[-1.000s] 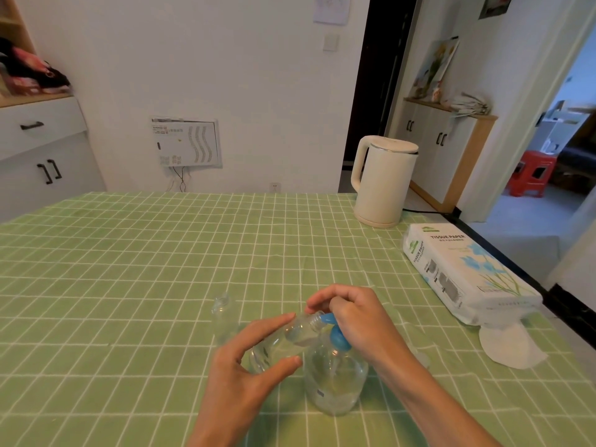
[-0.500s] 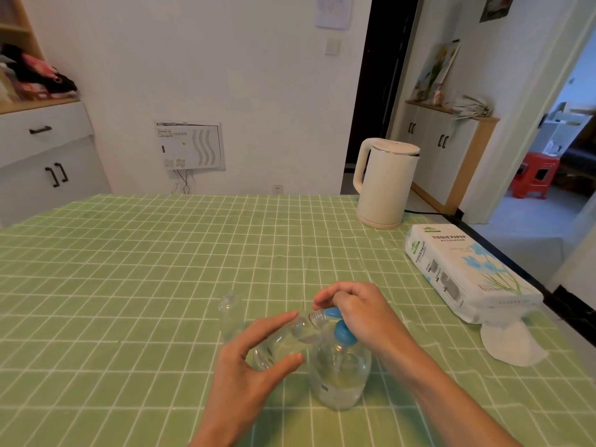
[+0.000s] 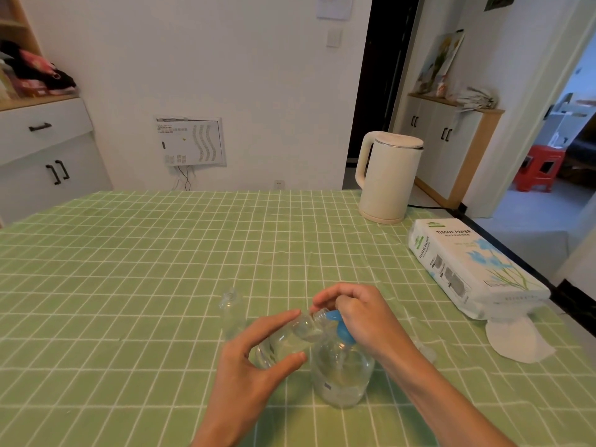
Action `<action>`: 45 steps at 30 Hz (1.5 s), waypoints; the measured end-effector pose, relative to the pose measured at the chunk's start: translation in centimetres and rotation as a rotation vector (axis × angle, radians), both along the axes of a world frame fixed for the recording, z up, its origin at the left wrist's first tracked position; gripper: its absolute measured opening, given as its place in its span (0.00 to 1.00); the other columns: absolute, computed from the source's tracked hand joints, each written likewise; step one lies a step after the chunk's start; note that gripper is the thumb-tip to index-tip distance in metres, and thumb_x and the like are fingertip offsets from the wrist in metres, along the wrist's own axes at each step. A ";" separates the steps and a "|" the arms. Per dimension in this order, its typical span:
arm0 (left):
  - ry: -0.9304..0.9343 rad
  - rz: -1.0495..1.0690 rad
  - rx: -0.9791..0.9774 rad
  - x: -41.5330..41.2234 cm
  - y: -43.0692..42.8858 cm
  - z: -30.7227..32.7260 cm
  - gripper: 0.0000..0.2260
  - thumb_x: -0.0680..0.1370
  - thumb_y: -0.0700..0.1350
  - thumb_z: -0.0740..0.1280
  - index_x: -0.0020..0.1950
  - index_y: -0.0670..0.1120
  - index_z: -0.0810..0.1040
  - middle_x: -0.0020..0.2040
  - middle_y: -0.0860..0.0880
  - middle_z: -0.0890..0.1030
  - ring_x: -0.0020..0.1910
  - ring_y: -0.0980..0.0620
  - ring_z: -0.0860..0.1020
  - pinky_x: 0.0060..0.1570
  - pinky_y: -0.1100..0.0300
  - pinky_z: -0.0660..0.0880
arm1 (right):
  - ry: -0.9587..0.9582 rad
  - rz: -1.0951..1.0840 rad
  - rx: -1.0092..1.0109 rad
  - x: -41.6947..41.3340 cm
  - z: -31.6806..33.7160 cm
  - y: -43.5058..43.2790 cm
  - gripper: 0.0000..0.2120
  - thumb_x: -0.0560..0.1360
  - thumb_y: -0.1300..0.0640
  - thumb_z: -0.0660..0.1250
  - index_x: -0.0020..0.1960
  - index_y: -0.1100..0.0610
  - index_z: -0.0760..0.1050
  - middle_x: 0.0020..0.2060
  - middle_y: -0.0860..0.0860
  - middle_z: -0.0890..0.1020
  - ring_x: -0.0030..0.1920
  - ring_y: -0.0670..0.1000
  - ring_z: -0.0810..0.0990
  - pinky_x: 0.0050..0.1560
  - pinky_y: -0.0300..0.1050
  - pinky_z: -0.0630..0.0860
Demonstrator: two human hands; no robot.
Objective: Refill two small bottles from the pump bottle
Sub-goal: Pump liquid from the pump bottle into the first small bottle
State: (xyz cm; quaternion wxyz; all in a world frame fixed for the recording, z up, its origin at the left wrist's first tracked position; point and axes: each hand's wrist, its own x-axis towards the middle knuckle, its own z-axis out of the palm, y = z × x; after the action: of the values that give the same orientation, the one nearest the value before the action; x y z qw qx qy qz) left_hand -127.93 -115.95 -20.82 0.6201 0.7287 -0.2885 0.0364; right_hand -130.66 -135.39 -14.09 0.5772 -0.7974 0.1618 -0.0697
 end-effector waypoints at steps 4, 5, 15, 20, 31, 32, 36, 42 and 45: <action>0.005 0.006 -0.013 -0.1 -0.1 0.0 0.26 0.68 0.41 0.83 0.61 0.65 0.84 0.60 0.61 0.87 0.63 0.59 0.83 0.63 0.71 0.74 | 0.002 -0.016 -0.015 -0.2 0.6 -0.1 0.20 0.80 0.67 0.58 0.45 0.53 0.87 0.41 0.46 0.90 0.45 0.37 0.86 0.43 0.27 0.76; 0.006 0.006 -0.014 -0.1 -0.1 0.0 0.27 0.69 0.39 0.83 0.61 0.65 0.84 0.60 0.60 0.87 0.63 0.59 0.83 0.63 0.71 0.74 | -0.001 -0.016 -0.019 -0.3 0.9 -0.1 0.20 0.80 0.66 0.58 0.45 0.53 0.87 0.41 0.44 0.90 0.45 0.36 0.86 0.43 0.26 0.75; 0.004 0.010 -0.022 -0.1 -0.2 0.0 0.28 0.68 0.40 0.84 0.61 0.65 0.84 0.59 0.61 0.87 0.62 0.60 0.83 0.62 0.72 0.74 | -0.006 -0.025 0.000 -0.2 0.7 -0.1 0.20 0.80 0.66 0.59 0.44 0.52 0.87 0.42 0.44 0.90 0.47 0.38 0.86 0.48 0.32 0.76; 0.008 0.007 -0.029 0.0 -0.2 0.0 0.24 0.67 0.47 0.81 0.61 0.64 0.84 0.59 0.60 0.87 0.62 0.59 0.83 0.62 0.72 0.74 | 0.010 -0.020 0.020 -0.1 -0.2 0.0 0.21 0.79 0.68 0.59 0.43 0.52 0.87 0.42 0.46 0.90 0.47 0.40 0.87 0.53 0.39 0.78; 0.013 0.000 -0.014 -0.3 -0.2 0.1 0.27 0.68 0.42 0.83 0.60 0.65 0.84 0.59 0.61 0.87 0.62 0.60 0.83 0.62 0.73 0.74 | 0.056 -0.077 -0.026 -0.3 1.1 0.1 0.19 0.79 0.64 0.60 0.42 0.51 0.87 0.41 0.42 0.89 0.49 0.40 0.85 0.47 0.37 0.76; 0.012 0.001 -0.013 -0.3 -0.2 0.1 0.27 0.68 0.42 0.83 0.60 0.65 0.84 0.59 0.61 0.87 0.62 0.60 0.83 0.62 0.72 0.74 | 0.060 -0.075 -0.031 -0.3 1.3 0.1 0.18 0.80 0.63 0.60 0.42 0.51 0.87 0.41 0.42 0.89 0.48 0.39 0.85 0.46 0.36 0.75; 0.005 -0.001 -0.006 -0.1 -0.1 0.1 0.28 0.68 0.39 0.84 0.61 0.64 0.84 0.59 0.60 0.87 0.62 0.59 0.84 0.64 0.69 0.75 | 0.058 -0.064 -0.024 -0.4 1.2 0.1 0.19 0.79 0.63 0.60 0.42 0.51 0.88 0.44 0.42 0.89 0.51 0.38 0.85 0.47 0.36 0.75; 0.003 -0.001 -0.012 0.0 -0.3 0.0 0.24 0.67 0.48 0.81 0.61 0.64 0.84 0.59 0.60 0.87 0.62 0.59 0.83 0.62 0.72 0.74 | 0.046 -0.055 0.005 -0.1 0.2 0.2 0.20 0.79 0.66 0.59 0.43 0.52 0.87 0.42 0.45 0.90 0.49 0.41 0.86 0.50 0.37 0.77; 0.011 -0.010 -0.021 -0.2 -0.3 0.0 0.24 0.67 0.51 0.80 0.61 0.65 0.84 0.59 0.61 0.87 0.63 0.60 0.83 0.62 0.72 0.74 | 0.039 -0.046 0.016 -0.1 -0.1 0.2 0.20 0.79 0.68 0.59 0.42 0.52 0.87 0.41 0.47 0.90 0.46 0.41 0.87 0.51 0.38 0.78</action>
State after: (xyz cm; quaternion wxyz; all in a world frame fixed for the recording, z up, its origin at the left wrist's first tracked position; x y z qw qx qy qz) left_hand -128.13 -116.23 -20.80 0.6295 0.7209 -0.2881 0.0322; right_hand -130.76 -135.18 -14.14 0.5783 -0.7901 0.1920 -0.0660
